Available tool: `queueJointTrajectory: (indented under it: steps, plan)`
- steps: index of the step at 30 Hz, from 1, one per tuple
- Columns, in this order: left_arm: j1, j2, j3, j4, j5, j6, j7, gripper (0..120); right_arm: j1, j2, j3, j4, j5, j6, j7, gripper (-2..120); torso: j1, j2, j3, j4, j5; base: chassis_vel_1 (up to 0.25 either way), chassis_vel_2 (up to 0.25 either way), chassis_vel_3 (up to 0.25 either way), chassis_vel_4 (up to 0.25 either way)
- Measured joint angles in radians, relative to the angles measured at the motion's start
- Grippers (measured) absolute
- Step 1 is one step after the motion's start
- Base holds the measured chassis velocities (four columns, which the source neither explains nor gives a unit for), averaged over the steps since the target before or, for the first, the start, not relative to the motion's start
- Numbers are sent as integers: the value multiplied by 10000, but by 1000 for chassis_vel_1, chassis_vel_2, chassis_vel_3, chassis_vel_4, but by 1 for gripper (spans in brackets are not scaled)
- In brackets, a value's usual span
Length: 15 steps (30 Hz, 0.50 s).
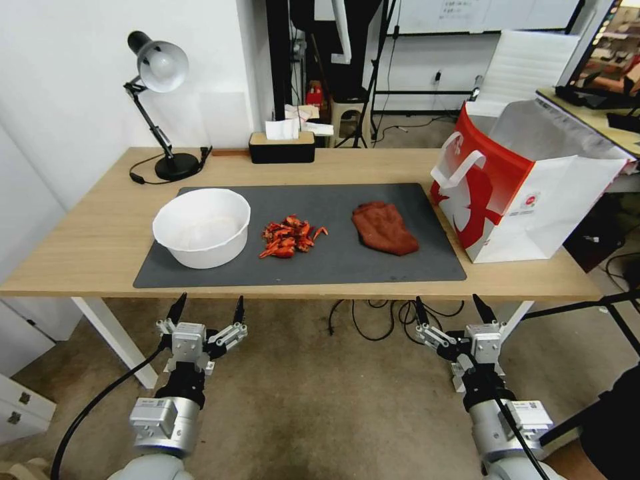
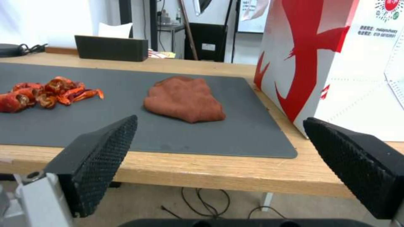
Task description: Sweep shrimp from table into container with towel, then put container into takeout bag.
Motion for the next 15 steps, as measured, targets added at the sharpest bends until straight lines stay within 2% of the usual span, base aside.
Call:
queueJointTrajectory:
  steps: [15]
  plan:
    - [0, 0, 0, 0, 0, 0, 0, 100, 0, 0, 0, 0, 0, -1, 0, 100, 0, 0, 0, 0, 0, 0, 0, 0, 0]
